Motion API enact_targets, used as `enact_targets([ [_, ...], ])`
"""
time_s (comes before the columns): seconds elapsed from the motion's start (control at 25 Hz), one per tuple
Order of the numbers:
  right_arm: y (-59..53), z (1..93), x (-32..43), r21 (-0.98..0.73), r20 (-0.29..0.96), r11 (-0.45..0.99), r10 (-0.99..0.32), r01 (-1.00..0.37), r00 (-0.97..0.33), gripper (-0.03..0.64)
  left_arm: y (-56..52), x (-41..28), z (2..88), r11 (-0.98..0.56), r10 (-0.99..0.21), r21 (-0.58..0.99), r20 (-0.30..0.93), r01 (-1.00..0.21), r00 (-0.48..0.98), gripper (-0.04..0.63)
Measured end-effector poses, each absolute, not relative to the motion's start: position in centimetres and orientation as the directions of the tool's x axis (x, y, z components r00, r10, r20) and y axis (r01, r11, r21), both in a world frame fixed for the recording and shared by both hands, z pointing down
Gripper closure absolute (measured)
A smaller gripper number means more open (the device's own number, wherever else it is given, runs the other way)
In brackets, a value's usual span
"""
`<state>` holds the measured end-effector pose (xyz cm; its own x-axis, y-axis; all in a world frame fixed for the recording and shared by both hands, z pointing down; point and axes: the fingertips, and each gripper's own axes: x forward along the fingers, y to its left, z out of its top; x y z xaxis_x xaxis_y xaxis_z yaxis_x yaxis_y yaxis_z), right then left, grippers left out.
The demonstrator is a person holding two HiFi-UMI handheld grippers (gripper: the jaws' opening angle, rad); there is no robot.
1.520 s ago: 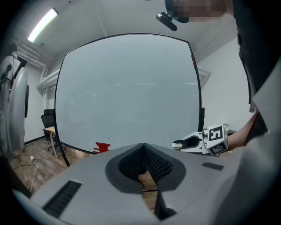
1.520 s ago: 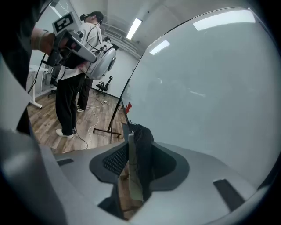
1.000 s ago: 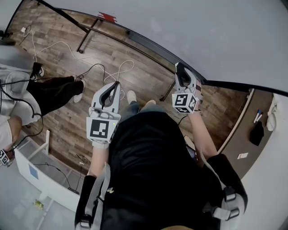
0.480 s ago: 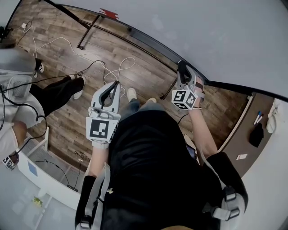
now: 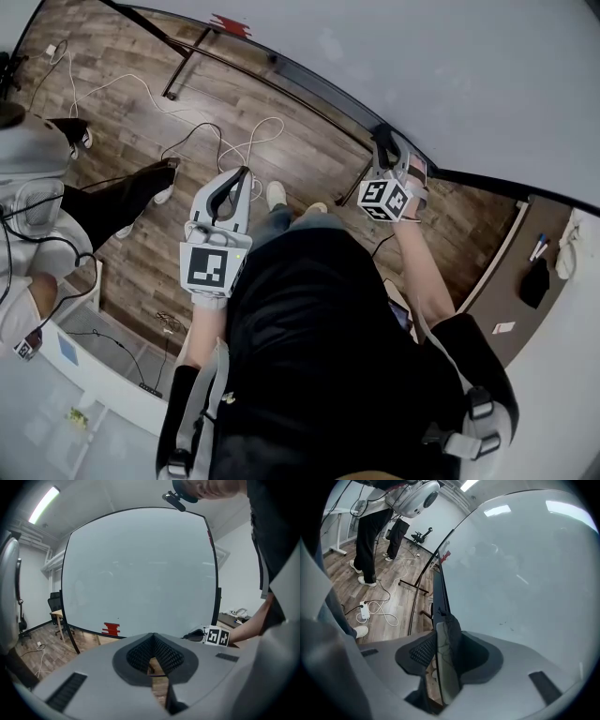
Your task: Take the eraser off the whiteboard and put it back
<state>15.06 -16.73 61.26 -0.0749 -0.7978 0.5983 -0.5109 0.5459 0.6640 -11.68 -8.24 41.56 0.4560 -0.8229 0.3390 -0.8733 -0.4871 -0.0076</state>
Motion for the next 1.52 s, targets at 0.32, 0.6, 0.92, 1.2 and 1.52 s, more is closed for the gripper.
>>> enact_targets([
  [0.32,-17.4,61.8,15.1,0.666,0.611,0.553,-0.789,-0.501,-0.058,0.451,-8.3,-12.1,41.8,-0.484,-0.828,-0.015,0.332,-0.875,0.453,0.588],
  [0.6,-17.5,62.1,14.6,0.628,0.644,0.587,-0.761,-0.511,-0.082,0.437,-8.4,-12.2,41.8,-0.474,-0.820,0.003,0.362,-0.880,0.443,0.588],
  [0.92,-17.0,62.5,14.1,0.596,0.668,0.615,-0.737,-0.516,-0.107,0.390,-8.3,-12.4,42.1,-0.472,-0.822,0.004,0.358,-0.881,0.442,0.588],
  [1.2,-17.0,62.2,13.8,0.586,0.668,0.620,-0.734,-0.521,-0.121,0.371,-8.4,-12.3,42.2,-0.473,-0.825,0.003,0.350,-0.881,0.444,0.588],
  [1.52,-16.8,61.5,13.6,0.589,0.662,0.618,-0.738,-0.521,-0.129,0.371,-8.4,-12.4,42.1,-0.478,-0.829,-0.004,0.331,-0.878,0.450,0.588],
])
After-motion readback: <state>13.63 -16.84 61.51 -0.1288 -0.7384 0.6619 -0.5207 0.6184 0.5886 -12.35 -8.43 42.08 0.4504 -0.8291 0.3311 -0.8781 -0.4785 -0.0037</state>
